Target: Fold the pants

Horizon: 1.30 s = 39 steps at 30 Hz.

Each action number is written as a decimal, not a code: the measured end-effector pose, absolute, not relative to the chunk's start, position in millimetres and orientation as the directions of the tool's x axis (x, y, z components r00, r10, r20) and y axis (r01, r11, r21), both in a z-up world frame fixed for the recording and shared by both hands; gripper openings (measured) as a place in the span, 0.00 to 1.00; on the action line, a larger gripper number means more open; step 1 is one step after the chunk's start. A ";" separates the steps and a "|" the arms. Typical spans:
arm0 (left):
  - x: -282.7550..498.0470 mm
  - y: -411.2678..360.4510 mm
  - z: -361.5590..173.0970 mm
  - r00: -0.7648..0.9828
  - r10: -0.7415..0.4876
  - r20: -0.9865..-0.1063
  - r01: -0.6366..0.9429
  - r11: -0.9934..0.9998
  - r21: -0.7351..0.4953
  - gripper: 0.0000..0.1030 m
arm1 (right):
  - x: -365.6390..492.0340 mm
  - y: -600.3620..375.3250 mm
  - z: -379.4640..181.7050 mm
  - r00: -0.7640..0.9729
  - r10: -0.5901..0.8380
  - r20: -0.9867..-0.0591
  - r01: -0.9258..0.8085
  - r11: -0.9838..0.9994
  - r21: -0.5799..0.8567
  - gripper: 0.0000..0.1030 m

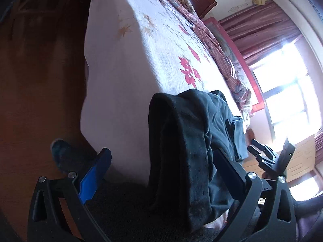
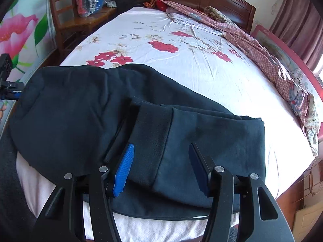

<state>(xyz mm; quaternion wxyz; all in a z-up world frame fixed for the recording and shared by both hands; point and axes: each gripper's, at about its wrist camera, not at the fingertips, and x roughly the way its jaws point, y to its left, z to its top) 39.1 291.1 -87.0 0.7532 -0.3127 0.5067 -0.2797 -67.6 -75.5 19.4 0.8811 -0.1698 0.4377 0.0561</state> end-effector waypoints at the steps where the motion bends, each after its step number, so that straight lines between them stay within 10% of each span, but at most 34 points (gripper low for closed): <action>1: 40.1 288.9 -92.9 0.298 -0.770 -0.564 0.096 0.612 -0.785 0.98 | -65.9 -69.7 21.3 0.611 -0.047 -0.790 -0.259 0.932 -0.255 0.54; 5: 36.1 262.1 -98.6 0.161 -0.814 -0.558 0.115 0.578 -0.808 0.96 | -60.3 -50.7 27.4 0.614 -0.023 -0.789 -0.286 0.925 -0.249 0.54; 16: 19.6 235.7 -55.3 0.122 -0.668 -0.734 -0.013 0.738 -0.674 0.27 | -105.6 11.4 38.2 0.677 0.180 -0.714 -0.490 0.834 -0.254 0.63; 23: 38.3 219.0 -6.1 0.080 -0.640 -0.765 -0.083 0.760 -0.644 0.24 | -156.0 106.9 27.7 0.696 0.369 -0.616 -0.676 0.624 -0.391 0.73; 34: 72.5 182.1 48.8 0.052 -0.642 -0.765 0.010 0.767 -0.642 0.24 | -133.4 150.9 -12.3 0.810 0.170 -0.561 -0.550 0.553 -0.626 0.76; 39: 79.7 172.3 64.7 0.081 -0.588 -0.805 0.044 0.809 -0.587 0.36 | -94.1 123.0 18.2 0.675 0.235 -0.700 -0.636 0.665 -0.390 0.21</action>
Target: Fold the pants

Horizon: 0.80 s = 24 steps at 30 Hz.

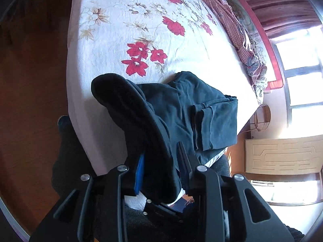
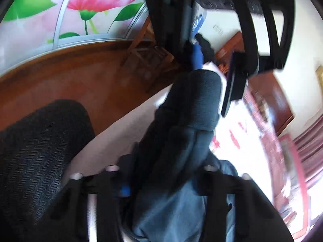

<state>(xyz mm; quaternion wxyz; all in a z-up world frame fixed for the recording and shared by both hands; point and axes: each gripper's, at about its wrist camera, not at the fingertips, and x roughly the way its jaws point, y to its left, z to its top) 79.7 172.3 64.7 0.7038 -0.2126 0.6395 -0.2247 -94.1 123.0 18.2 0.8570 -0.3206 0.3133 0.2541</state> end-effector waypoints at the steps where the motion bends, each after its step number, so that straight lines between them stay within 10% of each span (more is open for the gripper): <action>1: 80.3 174.1 70.0 0.097 -0.598 -0.796 0.049 0.801 -0.596 0.44 | -81.4 108.6 29.9 0.631 0.269 -0.727 -0.637 0.715 -0.288 0.13; 9: 66.9 192.3 157.5 0.389 -0.662 -0.641 0.163 0.734 -0.659 0.90 | -27.7 -53.0 111.4 0.618 0.433 -0.656 -0.414 0.889 0.197 0.12; 16: 41.3 141.6 167.3 0.407 -0.709 -0.576 0.292 0.699 -0.653 0.96 | -72.8 -262.1 79.9 0.750 0.447 -0.487 -0.100 0.805 0.586 0.12; 20: 29.5 79.5 111.6 0.277 -0.724 -0.631 0.333 0.689 -0.644 0.96 | -98.6 -339.0 -35.8 0.690 0.347 -0.635 0.241 0.717 0.654 0.26; 24: 14.7 17.5 45.0 0.116 -0.654 -0.747 0.339 0.733 -0.589 0.96 | -126.2 -363.1 -45.2 0.752 0.365 -0.548 0.310 0.538 0.784 0.30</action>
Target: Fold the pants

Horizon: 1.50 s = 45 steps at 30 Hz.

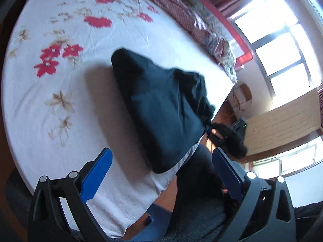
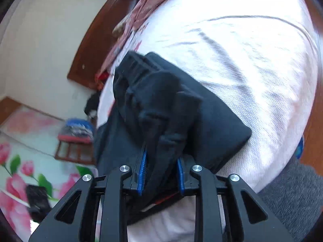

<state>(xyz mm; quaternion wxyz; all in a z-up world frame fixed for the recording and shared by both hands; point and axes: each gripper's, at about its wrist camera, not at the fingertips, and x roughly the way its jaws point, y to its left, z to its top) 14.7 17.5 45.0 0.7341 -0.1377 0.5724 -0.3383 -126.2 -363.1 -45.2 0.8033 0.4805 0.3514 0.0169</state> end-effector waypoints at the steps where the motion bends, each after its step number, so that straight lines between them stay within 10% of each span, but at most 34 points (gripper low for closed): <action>1: 9.3 6.6 33.1 0.090 -0.646 -0.758 0.336 0.736 -0.588 0.96 | -128.7 -362.4 -37.0 0.745 0.366 -0.558 0.311 0.549 0.776 0.34; 7: -18.5 -23.7 14.5 0.045 -0.649 -0.759 0.355 0.721 -0.595 0.96 | -146.9 -387.8 -10.9 0.806 0.355 -0.473 0.279 0.477 0.833 0.34; 18: -21.5 -9.9 14.1 0.059 -0.648 -0.760 0.309 0.735 -0.603 0.96 | -100.7 -372.8 -26.8 0.715 0.305 -0.629 0.374 0.593 0.713 0.34; 20: -20.0 -10.1 10.9 0.066 -0.639 -0.767 0.304 0.745 -0.594 0.96 | -96.5 -367.3 -24.2 0.694 0.303 -0.653 0.359 0.640 0.679 0.16; 27: -13.2 -3.5 25.2 0.156 -0.645 -0.748 0.317 0.750 -0.581 0.98 | -125.9 -368.7 3.0 0.708 0.246 -0.663 0.335 0.709 0.621 0.13; 36: -0.8 -78.9 25.4 0.128 -0.732 -0.669 0.533 0.620 -0.576 0.98 | -128.0 -386.6 -41.2 0.745 0.291 -0.601 0.382 0.551 0.741 0.12; 41: -21.8 -125.9 -0.6 0.025 -0.689 -0.724 0.633 0.572 -0.522 0.98 | -127.5 -388.6 6.3 0.659 0.081 -0.748 0.503 0.691 0.518 0.19; 45: -41.4 -137.0 -3.2 0.093 -0.628 -0.773 0.714 0.583 -0.388 0.98 | -94.5 -373.3 42.3 0.792 0.200 -0.577 0.283 0.718 0.636 0.19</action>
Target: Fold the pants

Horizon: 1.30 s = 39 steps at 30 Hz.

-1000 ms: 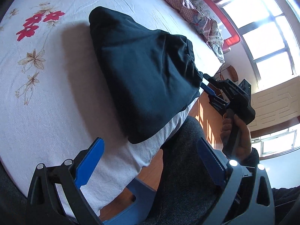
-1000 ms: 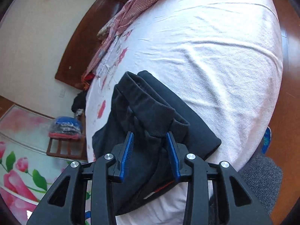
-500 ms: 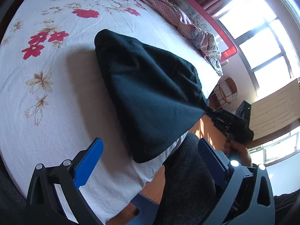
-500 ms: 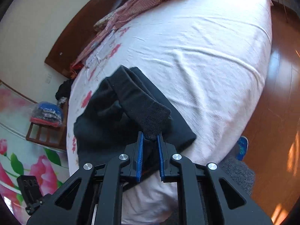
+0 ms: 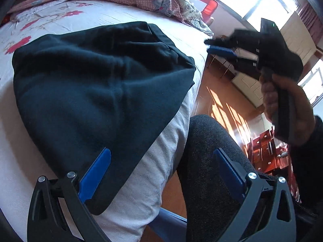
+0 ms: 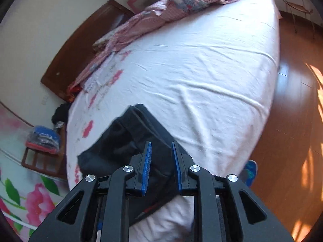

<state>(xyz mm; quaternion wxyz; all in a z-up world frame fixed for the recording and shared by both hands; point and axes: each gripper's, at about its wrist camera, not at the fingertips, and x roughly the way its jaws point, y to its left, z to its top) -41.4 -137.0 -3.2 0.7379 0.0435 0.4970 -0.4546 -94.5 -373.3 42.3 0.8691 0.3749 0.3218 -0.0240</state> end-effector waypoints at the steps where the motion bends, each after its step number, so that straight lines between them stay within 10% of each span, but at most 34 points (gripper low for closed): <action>1: -42.4 -139.3 -2.2 0.096 -0.617 -0.781 0.722 0.584 -0.372 0.98 | -77.1 -362.3 48.4 0.809 0.260 -0.527 0.196 0.727 0.658 0.19; 13: -69.2 -131.2 -15.9 0.137 -0.551 -0.823 0.772 0.580 -0.260 0.98 | 37.8 -342.3 -4.0 0.695 0.331 -0.639 0.194 0.769 0.609 0.02; 17: -68.8 -129.6 -15.1 0.136 -0.565 -0.814 0.770 0.577 -0.272 0.98 | 50.3 -276.5 35.7 0.641 0.548 -0.537 -0.093 0.751 0.654 0.02; 22: -69.6 -128.7 -15.0 0.148 -0.566 -0.811 0.770 0.580 -0.265 0.98 | 99.9 -165.9 20.0 0.393 0.676 -0.623 -0.320 0.736 0.597 0.02; 25: -70.5 -130.5 -15.2 0.156 -0.568 -0.808 0.769 0.583 -0.261 0.98 | 135.3 -144.3 -27.5 0.317 0.534 -0.784 -0.233 0.845 0.482 0.02; 37: -59.7 -115.3 -3.3 0.117 -0.638 -0.762 0.721 0.582 -0.377 0.98 | 8.8 -301.8 6.6 0.537 0.624 -0.568 -0.043 0.692 0.721 0.03; 39: -60.7 -115.1 -7.2 0.113 -0.625 -0.772 0.731 0.579 -0.362 0.98 | -28.0 -343.3 -22.7 0.567 0.597 -0.567 0.066 0.654 0.754 0.22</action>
